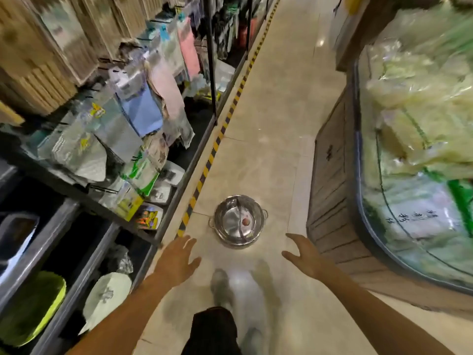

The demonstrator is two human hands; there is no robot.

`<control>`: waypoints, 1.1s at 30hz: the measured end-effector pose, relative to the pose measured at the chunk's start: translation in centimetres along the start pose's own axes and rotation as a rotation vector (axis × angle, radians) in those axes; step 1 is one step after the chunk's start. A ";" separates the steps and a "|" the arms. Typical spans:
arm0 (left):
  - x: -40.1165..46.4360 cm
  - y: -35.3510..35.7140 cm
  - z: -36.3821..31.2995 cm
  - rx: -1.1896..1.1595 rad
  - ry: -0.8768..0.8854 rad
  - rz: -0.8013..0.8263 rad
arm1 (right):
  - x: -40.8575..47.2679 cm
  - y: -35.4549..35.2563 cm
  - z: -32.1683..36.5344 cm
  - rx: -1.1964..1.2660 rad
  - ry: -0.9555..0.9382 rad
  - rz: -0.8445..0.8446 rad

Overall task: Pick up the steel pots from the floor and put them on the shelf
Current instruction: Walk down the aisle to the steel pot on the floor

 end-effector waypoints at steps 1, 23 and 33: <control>2.6 0.2 0.6 -0.028 -0.013 0.023 | 2.4 -0.4 -0.4 0.001 0.015 0.003; 51.2 42.0 14.7 -0.370 -0.396 0.022 | 57.1 24.7 -26.2 0.070 0.213 0.019; 59.2 52.6 16.2 -0.606 -0.605 -0.197 | 67.6 32.9 -32.0 0.282 0.238 -0.071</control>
Point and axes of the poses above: each hand's wrist, its own x-axis towards the middle knuckle, its own y-axis out of the palm, z = x × y, the point moved 4 cm from there along x, towards the middle knuckle, and after that the axes turned 2 degrees about y, right-handed, at the moved point
